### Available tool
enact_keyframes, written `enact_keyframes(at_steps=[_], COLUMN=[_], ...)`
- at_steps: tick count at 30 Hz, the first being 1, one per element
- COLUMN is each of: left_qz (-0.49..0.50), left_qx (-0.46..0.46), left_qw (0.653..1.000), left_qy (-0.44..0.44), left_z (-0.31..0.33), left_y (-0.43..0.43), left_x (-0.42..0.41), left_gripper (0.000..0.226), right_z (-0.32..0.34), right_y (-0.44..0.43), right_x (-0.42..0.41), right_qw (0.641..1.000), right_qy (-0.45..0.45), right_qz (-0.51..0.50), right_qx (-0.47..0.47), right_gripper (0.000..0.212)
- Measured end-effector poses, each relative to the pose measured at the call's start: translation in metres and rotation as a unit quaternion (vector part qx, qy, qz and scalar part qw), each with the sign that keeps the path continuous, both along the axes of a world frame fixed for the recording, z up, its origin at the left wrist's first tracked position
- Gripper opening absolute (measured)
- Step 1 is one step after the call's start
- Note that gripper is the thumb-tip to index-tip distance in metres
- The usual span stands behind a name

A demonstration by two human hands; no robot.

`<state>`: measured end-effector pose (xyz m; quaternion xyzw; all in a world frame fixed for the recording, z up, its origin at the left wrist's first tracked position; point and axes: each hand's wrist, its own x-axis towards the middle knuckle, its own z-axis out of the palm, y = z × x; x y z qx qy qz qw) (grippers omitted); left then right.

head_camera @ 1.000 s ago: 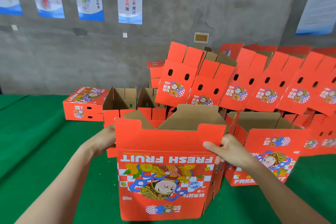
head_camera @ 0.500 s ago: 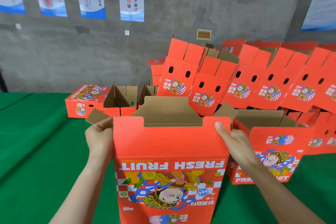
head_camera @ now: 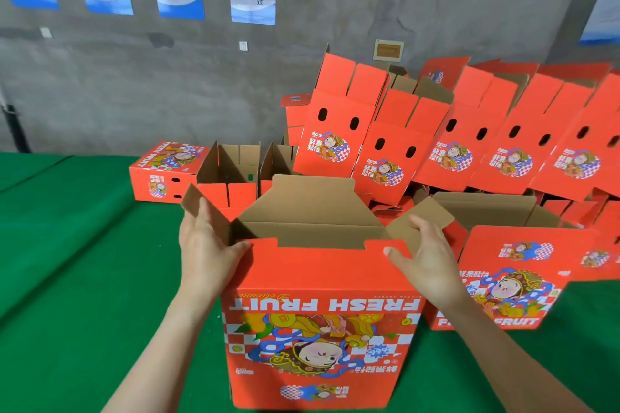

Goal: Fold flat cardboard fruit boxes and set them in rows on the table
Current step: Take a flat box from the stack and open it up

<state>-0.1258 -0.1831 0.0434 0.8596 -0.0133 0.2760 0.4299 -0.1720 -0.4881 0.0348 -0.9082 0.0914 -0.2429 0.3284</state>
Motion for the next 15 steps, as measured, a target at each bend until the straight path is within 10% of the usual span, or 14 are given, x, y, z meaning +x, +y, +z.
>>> enact_keyframes(at_steps=[15], left_qz=[-0.05], left_qx=[0.221], left_qw=[0.973], left_qy=[-0.034], left_z=[0.003], left_y=[-0.007], left_x=[0.005], left_gripper=[0.1], right_z=[0.055], right_y=[0.037], right_x=[0.026], right_qw=[0.814], right_qy=[0.265], right_qz=[0.09], right_qx=[-0.51], right_gripper=[0.09])
